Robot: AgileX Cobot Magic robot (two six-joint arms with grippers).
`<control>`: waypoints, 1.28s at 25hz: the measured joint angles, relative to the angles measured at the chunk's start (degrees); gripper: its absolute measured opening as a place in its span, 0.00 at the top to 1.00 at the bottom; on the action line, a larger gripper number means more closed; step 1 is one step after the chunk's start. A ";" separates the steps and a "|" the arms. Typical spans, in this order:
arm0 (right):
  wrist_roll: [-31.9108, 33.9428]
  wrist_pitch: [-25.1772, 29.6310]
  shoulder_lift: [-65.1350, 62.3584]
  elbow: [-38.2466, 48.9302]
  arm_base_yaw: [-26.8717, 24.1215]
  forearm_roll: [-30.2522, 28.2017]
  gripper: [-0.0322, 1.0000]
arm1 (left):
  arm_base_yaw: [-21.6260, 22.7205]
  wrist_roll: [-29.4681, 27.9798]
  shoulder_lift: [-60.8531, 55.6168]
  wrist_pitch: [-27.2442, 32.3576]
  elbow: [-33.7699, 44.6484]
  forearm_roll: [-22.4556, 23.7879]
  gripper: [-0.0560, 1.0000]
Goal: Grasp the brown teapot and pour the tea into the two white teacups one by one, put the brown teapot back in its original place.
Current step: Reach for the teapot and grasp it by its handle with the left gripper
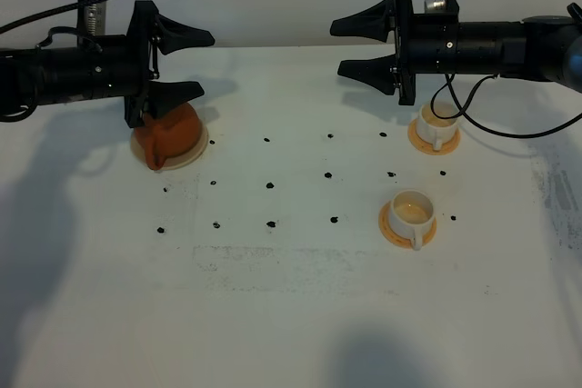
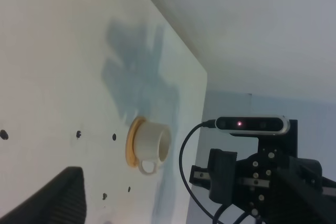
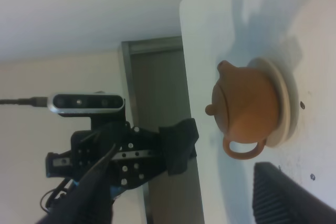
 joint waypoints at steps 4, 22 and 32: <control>-0.33 0.00 0.00 0.00 0.00 0.06 0.40 | 0.00 0.00 0.00 0.41 0.00 0.00 0.30; -11.14 -2.35 -1.93 -5.94 0.00 -8.11 0.40 | 0.87 10.21 -2.06 0.31 -7.23 7.02 0.35; 2.29 -16.04 -15.43 -11.44 0.84 -56.19 0.40 | 0.57 -2.31 -14.31 -12.92 -9.37 45.97 0.37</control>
